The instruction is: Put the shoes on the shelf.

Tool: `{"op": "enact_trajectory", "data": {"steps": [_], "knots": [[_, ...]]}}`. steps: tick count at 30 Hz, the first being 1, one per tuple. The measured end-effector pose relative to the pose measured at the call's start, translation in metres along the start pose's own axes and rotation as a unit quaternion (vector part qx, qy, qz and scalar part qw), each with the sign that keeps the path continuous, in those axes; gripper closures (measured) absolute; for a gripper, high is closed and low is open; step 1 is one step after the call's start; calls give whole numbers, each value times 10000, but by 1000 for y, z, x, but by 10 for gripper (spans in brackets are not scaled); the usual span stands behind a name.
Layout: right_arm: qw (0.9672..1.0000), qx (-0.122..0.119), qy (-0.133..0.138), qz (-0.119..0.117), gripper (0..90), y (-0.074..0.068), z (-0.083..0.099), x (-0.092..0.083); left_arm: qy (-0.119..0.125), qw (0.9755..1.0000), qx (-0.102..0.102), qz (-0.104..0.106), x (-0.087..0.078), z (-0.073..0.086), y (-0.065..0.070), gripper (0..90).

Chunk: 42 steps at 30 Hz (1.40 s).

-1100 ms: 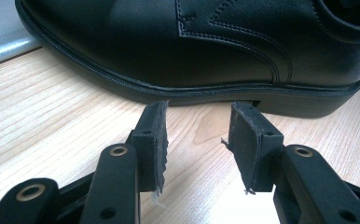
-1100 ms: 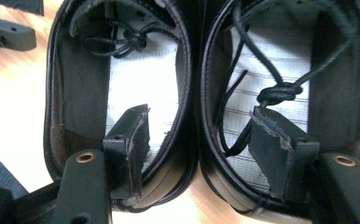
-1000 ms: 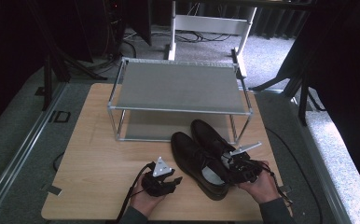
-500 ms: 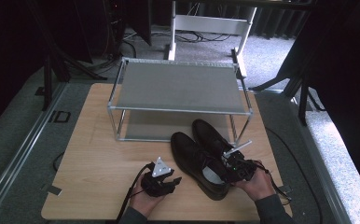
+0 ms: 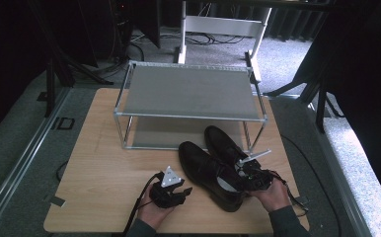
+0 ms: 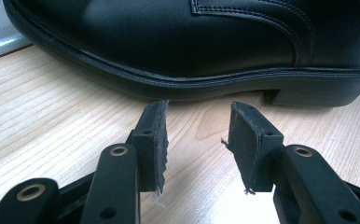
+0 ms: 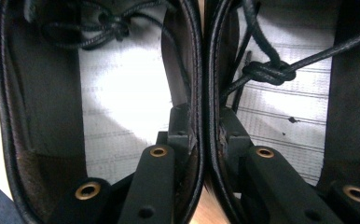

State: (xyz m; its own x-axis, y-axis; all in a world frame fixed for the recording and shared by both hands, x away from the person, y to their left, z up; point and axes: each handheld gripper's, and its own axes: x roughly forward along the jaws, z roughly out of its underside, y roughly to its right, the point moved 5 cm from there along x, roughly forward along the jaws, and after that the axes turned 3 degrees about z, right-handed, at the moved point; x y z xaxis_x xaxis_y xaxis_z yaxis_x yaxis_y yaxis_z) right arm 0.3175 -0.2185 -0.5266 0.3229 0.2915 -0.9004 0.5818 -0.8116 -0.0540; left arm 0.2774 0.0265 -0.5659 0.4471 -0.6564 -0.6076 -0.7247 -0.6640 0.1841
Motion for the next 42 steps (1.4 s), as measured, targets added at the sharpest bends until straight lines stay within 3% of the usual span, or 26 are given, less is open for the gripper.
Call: {"op": "enact_trajectory", "data": {"steps": [10, 21, 24, 42], "knots": [[9994, 153, 275, -151, 794, 3, 2, -1, 31, 10000, 0, -6, -1, -2, -1, 574], [9975, 317, 622, -75, 797, 1, -4, -1, 149, 9998, -82, -96, -10, -5, -9, 574], [9956, 459, 810, -68, 796, 3, -8, -2, 205, 9996, -126, -117, -13, -6, -12, 574], [9919, 677, 1073, -9, 798, 7, -27, 0, 236, 9994, -135, -222, -17, -9, -17, 556]]}}
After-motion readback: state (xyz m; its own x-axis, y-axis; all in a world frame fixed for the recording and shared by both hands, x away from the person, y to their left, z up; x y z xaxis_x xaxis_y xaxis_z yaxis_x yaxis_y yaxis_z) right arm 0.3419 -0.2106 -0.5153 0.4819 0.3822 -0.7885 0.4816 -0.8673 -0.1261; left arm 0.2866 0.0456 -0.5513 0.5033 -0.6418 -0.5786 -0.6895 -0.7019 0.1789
